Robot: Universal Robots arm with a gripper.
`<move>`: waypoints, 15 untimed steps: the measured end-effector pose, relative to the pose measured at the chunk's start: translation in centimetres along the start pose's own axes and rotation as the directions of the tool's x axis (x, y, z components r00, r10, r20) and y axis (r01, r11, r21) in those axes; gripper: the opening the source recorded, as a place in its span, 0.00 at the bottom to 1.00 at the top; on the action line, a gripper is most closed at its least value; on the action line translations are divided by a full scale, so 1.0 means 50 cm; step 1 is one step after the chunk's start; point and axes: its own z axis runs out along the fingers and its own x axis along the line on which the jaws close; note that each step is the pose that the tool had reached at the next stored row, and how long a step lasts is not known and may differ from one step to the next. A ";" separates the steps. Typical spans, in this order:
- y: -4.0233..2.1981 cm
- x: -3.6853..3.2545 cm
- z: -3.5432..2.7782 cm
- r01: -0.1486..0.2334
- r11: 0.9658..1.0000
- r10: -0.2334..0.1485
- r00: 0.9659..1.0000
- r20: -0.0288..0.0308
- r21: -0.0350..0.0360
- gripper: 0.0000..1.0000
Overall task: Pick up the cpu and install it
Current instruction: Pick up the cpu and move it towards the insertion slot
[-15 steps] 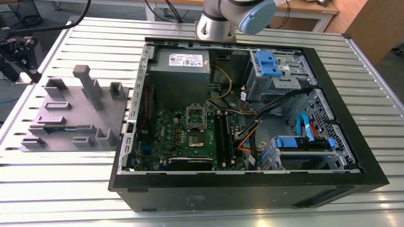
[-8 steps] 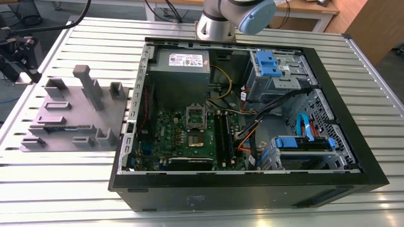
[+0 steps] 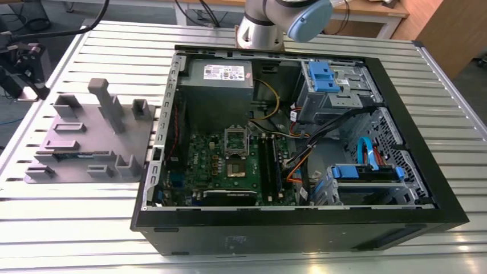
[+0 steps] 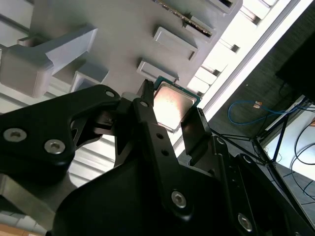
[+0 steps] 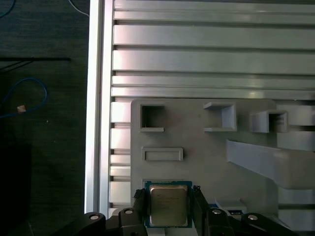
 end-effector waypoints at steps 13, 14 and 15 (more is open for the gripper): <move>0.003 -0.001 -0.061 0.000 1.000 0.000 1.000 0.000 0.000 0.47; 0.003 -0.001 -0.067 0.000 1.000 0.000 1.000 0.000 0.000 0.47; 0.003 -0.001 -0.072 0.000 1.000 0.000 1.000 0.000 0.000 0.47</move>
